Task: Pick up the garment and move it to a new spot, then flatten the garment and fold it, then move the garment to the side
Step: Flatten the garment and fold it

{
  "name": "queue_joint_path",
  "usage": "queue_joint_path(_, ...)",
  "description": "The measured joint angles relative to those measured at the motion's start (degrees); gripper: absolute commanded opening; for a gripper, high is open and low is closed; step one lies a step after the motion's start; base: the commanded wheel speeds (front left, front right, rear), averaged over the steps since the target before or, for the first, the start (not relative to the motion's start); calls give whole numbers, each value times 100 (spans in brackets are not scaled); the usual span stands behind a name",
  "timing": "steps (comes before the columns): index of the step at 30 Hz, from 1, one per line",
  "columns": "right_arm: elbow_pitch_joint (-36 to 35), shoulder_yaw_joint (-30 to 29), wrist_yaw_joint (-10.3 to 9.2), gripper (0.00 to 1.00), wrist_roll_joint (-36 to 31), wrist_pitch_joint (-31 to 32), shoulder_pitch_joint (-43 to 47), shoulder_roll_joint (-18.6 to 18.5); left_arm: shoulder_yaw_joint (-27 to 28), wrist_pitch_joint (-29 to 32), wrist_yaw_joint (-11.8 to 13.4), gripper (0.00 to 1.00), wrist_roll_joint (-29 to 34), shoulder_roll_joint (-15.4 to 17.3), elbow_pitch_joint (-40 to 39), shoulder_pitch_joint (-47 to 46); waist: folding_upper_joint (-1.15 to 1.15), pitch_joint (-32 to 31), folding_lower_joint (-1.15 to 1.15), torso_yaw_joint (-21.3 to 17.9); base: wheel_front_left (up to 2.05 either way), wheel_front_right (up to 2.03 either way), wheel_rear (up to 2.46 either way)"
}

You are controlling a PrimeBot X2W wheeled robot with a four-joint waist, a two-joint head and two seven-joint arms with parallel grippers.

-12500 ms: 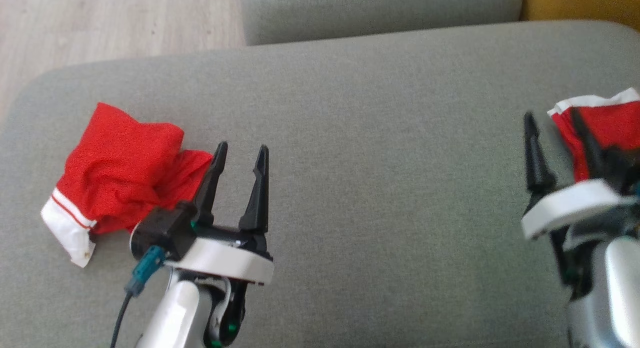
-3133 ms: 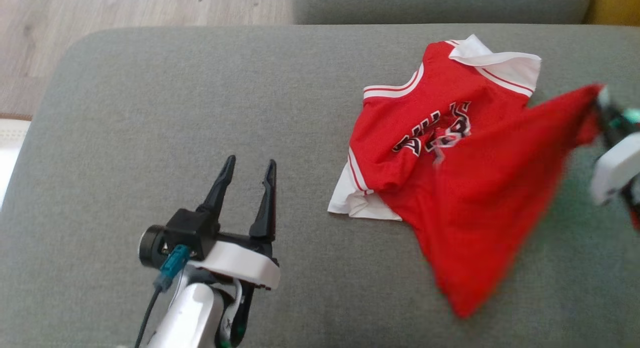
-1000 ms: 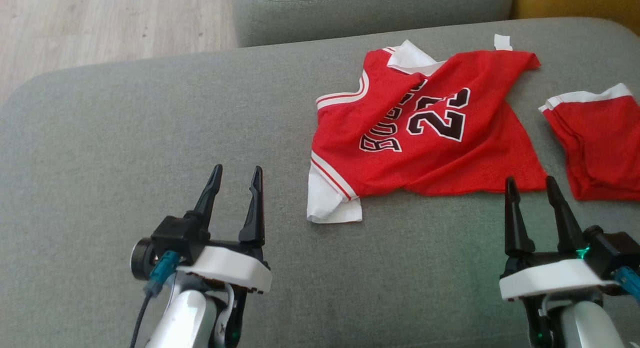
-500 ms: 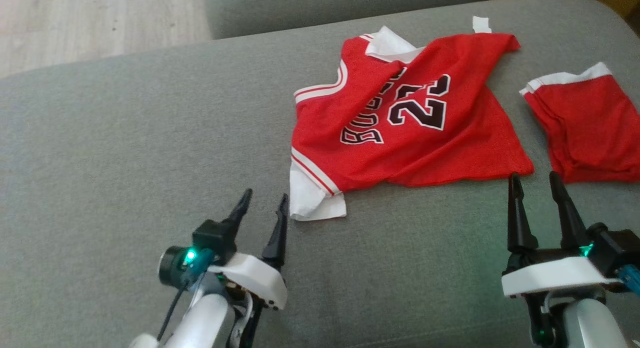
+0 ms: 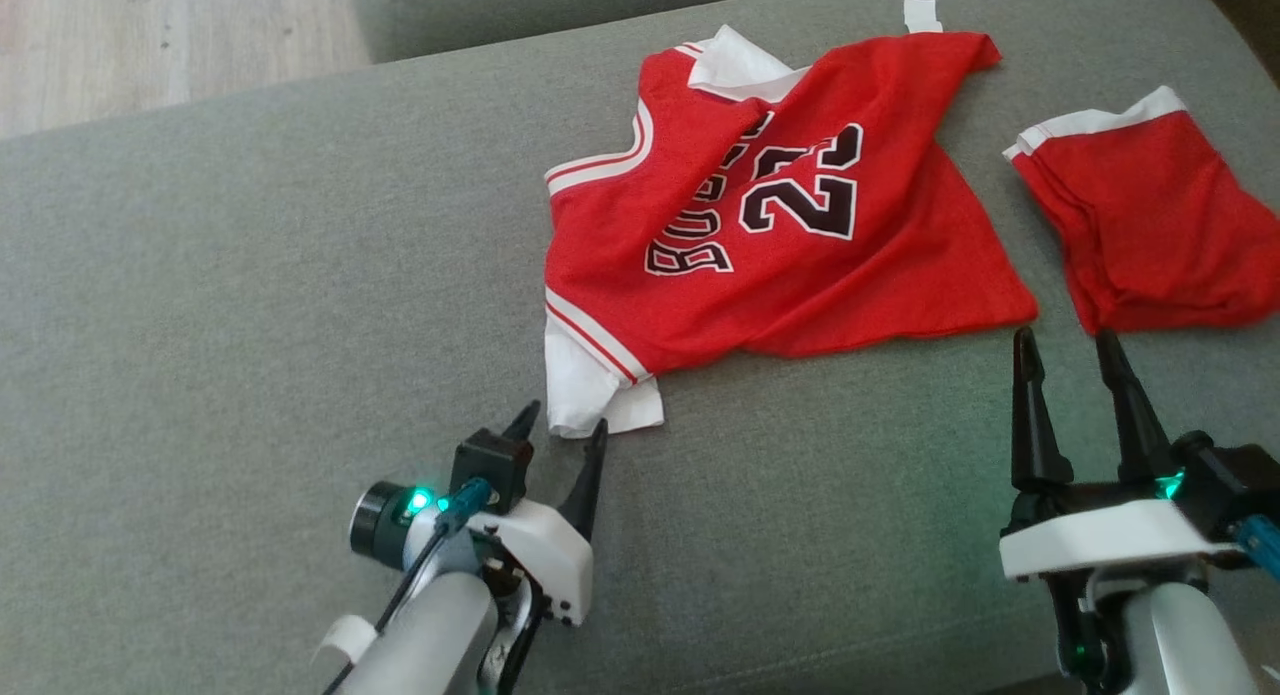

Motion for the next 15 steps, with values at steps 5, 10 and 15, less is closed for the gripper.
queue_joint_path(5,1,22,0,100,0,1,-4,0,-141,-40,120,100,23,-1,330,-226,0,30,0,-84,0,0,0)
queue_joint_path(10,0,30,0,100,26,1,-34,1,-210,-41,207,100,-58,0,601,-367,0,106,0,-170,0,0,0)
queue_joint_path(15,-2,31,0,100,52,1,-110,1,-333,-49,353,100,-232,-2,793,-525,0,161,0,-226,0,0,0)
